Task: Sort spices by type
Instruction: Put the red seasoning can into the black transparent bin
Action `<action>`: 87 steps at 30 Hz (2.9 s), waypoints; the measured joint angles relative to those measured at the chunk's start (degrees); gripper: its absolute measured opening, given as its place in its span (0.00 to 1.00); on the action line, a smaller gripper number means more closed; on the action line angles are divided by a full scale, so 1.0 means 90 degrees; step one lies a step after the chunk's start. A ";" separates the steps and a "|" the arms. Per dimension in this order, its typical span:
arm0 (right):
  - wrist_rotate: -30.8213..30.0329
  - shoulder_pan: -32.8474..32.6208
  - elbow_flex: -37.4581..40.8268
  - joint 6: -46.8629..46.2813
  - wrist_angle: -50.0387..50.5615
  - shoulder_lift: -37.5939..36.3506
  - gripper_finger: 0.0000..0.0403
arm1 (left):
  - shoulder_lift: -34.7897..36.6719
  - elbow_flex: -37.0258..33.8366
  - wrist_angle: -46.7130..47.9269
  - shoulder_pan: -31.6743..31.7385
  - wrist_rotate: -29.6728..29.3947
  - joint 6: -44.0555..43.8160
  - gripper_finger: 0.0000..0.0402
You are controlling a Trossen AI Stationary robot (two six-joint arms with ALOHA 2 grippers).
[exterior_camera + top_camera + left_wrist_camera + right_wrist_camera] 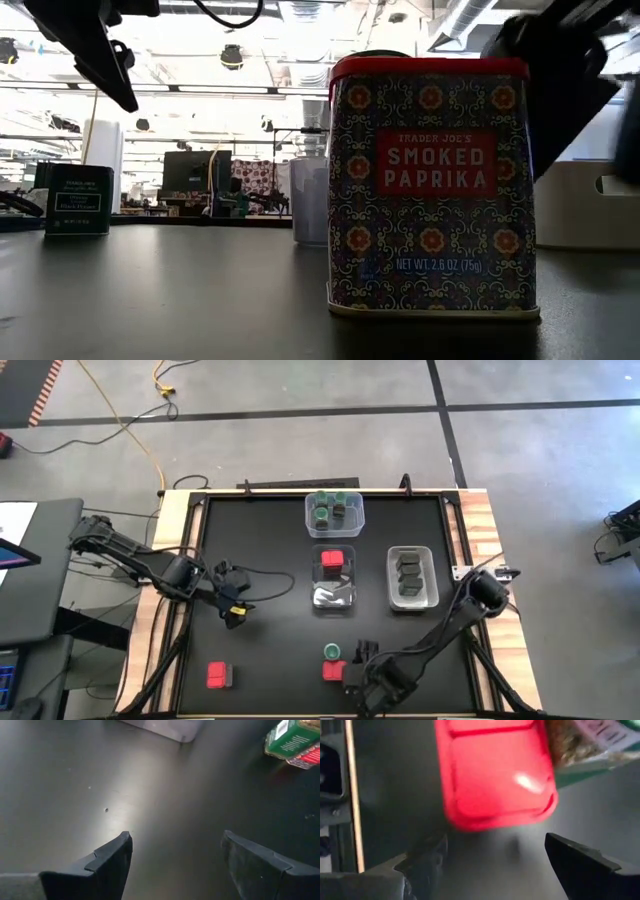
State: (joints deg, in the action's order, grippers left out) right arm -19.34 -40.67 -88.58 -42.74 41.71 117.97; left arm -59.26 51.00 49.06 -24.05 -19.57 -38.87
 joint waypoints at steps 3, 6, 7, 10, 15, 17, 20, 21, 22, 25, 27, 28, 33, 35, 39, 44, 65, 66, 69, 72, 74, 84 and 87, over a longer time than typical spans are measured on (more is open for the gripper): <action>-0.0009 0.0112 0.0002 -0.0136 -0.0026 0.0056 0.90 | -0.0001 0.0000 -0.0002 -0.0070 -0.0001 -0.0022 0.73; -0.0038 0.0217 0.0002 -0.0088 -0.0202 0.0054 0.90 | 0.0001 0.0000 0.0000 -0.0088 -0.0015 -0.0027 0.73; -0.0038 0.0252 0.0002 -0.0038 -0.0282 0.0040 0.90 | -0.0001 0.0000 0.0002 -0.0088 -0.0015 -0.0029 0.73; -0.0038 0.0289 0.0002 0.0112 -0.0610 0.0009 0.90 | -0.0001 0.0000 -0.0001 -0.0088 -0.0019 -0.0037 0.73; 0.0047 0.0253 0.0002 0.0298 -0.1226 0.0005 0.90 | -0.0001 0.0000 0.0000 -0.0088 -0.0019 -0.0105 0.73; 0.0050 0.0226 0.0002 0.0298 -0.1273 0.0003 0.90 | -0.0001 0.0000 -0.0002 -0.0088 -0.0022 -0.0112 0.73; 0.0062 0.0235 0.0002 0.0298 -0.1215 0.0003 0.90 | -0.0001 0.0000 -0.0002 -0.0088 -0.0022 -0.0114 0.73; 0.0063 0.0244 0.0002 0.0298 -0.1228 0.0003 0.90 | -0.0001 0.0000 -0.0002 -0.0088 -0.0022 -0.0114 0.73; 0.0058 0.0259 0.0002 0.0299 -0.1239 0.0003 0.89 | -0.0001 0.0000 0.0000 -0.0088 -0.0022 -0.0114 0.73; 0.0006 0.0311 0.0002 0.0300 -0.1259 0.0034 0.88 | -0.0001 0.0000 0.0000 -0.0088 -0.0022 -0.0114 0.73; 0.0006 0.0338 0.0002 0.0299 -0.1312 0.0044 0.86 | 0.0000 0.0000 -0.0002 -0.0088 -0.0024 -0.0114 0.73; 0.0006 0.0350 0.0002 0.0297 -0.1353 0.0044 0.85 | -0.0001 0.0000 -0.0001 -0.0088 -0.0024 -0.0114 0.73; -0.0006 0.0372 0.0002 0.0306 -0.1498 0.0044 0.77 | -0.0001 0.0000 0.0000 -0.0088 -0.0024 -0.0112 0.73; -0.0003 0.0369 0.0002 0.0305 -0.1495 0.0044 0.73 | -0.0001 0.0000 -0.0002 -0.0088 -0.0025 -0.0085 0.73; 0.0002 0.0369 0.0002 0.0320 -0.1486 0.0044 0.67 | -0.0001 0.0000 0.0000 -0.0088 -0.0027 -0.0068 0.73; 0.0145 0.0346 0.0002 0.0295 -0.1464 0.0044 0.58 | -0.0001 0.0000 -0.0001 -0.0088 -0.0027 0.0005 0.73; -0.1068 0.0404 0.0005 0.0641 0.1921 -0.2568 0.58 | -0.0001 0.0000 -0.0017 -0.0088 -0.0027 -0.0407 0.73; -0.1043 0.0652 0.0005 0.1009 0.1876 -0.2671 0.58 | -0.0001 0.0000 -0.0015 -0.0088 -0.0027 -0.0504 0.73; -0.0582 0.1460 0.0005 0.2362 0.1678 -0.2862 0.58 | -0.0001 0.0000 -0.0017 -0.0088 -0.0027 -0.0603 0.73; 0.0004 0.2238 0.0031 0.3570 0.1487 -0.2885 0.58 | -0.0001 0.0000 -0.0033 -0.0088 -0.0029 -0.0578 0.73; 0.0358 0.2690 0.0242 0.4247 0.1203 -0.2919 0.58 | -0.0001 0.0000 -0.0092 -0.0088 -0.0029 -0.0441 0.73; 0.1851 0.4002 0.2237 0.5448 -0.1391 -0.3449 0.58 | -0.0001 0.0002 -0.0418 -0.0088 -0.0121 -0.0267 0.73; 0.2295 0.4271 0.2570 0.5529 -0.1769 -0.3444 0.58 | -0.0001 0.0002 -0.0496 -0.0088 -0.0354 -0.0252 0.73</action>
State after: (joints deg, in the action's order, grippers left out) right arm 1.31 -2.23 -65.45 7.03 25.79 86.98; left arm -59.27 51.03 44.59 -24.84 -22.76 -41.14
